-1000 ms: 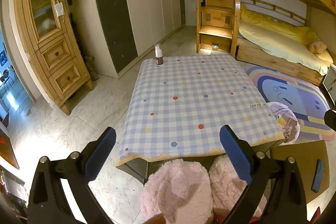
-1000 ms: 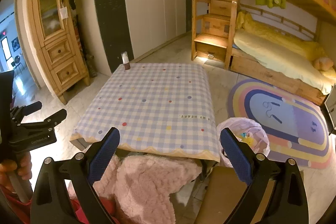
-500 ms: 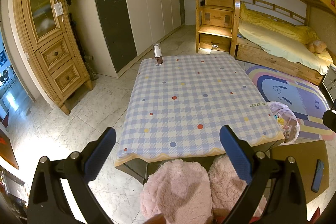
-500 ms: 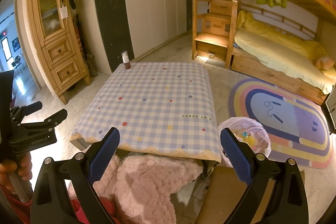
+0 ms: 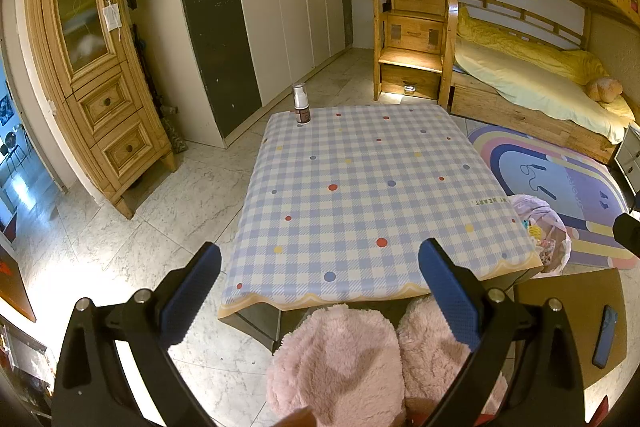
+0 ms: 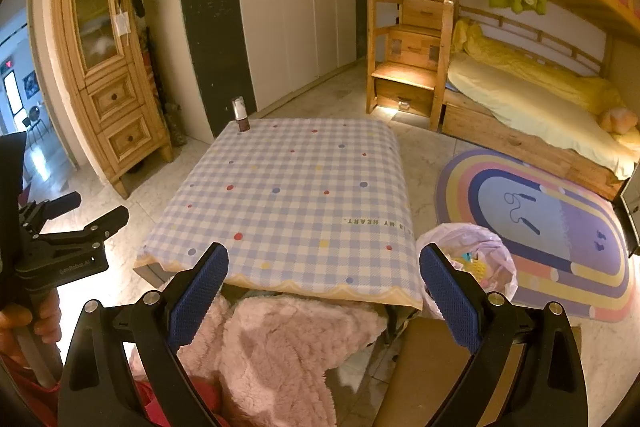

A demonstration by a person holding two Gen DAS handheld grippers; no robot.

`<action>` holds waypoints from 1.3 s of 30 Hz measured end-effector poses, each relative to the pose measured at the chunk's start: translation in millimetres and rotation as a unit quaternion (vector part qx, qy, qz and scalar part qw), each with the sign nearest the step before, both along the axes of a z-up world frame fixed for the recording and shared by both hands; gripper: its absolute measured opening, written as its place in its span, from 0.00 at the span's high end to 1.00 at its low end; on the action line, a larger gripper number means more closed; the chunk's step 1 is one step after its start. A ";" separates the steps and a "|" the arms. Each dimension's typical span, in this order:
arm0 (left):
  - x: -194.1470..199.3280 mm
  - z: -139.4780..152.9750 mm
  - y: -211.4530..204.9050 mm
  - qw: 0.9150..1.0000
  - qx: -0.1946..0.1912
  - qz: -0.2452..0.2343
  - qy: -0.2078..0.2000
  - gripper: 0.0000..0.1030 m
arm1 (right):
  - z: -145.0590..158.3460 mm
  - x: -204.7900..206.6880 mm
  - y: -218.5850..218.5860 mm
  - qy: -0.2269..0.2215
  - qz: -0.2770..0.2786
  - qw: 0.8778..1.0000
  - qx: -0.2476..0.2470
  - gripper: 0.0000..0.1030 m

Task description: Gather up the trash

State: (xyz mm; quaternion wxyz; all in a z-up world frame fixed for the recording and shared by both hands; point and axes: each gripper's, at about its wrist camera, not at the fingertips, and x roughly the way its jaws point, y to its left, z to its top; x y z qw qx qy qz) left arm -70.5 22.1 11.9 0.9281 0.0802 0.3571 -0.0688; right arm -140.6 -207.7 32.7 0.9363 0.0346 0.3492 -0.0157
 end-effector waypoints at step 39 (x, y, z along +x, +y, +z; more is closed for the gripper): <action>4.5 -8.0 -4.5 1.000 -0.006 -0.009 -0.003 0.07 | -9.0 4.5 -2.1 0.006 -0.004 1.000 0.002 0.08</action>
